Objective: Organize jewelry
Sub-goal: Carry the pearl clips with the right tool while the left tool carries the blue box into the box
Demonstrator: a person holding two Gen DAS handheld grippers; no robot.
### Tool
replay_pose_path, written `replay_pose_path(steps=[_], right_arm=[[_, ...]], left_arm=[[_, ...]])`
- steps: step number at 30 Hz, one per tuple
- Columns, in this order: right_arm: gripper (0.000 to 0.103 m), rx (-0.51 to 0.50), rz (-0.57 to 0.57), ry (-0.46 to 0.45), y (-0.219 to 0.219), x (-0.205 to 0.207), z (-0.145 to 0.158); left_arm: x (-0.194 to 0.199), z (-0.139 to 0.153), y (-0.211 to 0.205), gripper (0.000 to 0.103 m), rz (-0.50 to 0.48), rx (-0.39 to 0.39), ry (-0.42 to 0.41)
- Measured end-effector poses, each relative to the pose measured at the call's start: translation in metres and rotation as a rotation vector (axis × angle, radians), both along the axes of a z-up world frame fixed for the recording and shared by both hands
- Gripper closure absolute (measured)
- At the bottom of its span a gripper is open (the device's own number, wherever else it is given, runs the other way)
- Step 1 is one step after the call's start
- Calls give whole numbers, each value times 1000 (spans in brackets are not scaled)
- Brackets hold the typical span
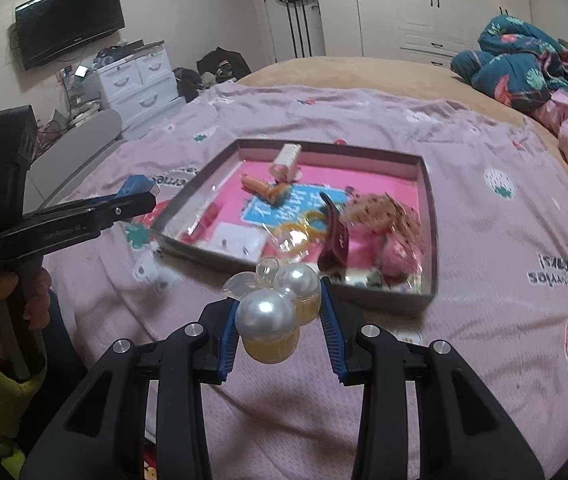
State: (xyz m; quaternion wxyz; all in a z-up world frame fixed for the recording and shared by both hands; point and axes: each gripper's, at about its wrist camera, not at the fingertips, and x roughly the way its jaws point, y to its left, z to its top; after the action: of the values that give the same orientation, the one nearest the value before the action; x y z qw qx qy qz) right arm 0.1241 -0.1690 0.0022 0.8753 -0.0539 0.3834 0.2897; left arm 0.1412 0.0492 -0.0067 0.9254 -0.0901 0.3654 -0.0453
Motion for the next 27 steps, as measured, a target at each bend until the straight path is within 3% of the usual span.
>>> replay_pose_path(steps=[16, 27], right_arm=[[68, 16, -47, -51, 6, 48, 19], [68, -34, -155, 24, -2, 102, -32]], left_arm=[[23, 10, 9, 76, 11, 12, -5], [73, -31, -16, 76, -34, 52, 102]])
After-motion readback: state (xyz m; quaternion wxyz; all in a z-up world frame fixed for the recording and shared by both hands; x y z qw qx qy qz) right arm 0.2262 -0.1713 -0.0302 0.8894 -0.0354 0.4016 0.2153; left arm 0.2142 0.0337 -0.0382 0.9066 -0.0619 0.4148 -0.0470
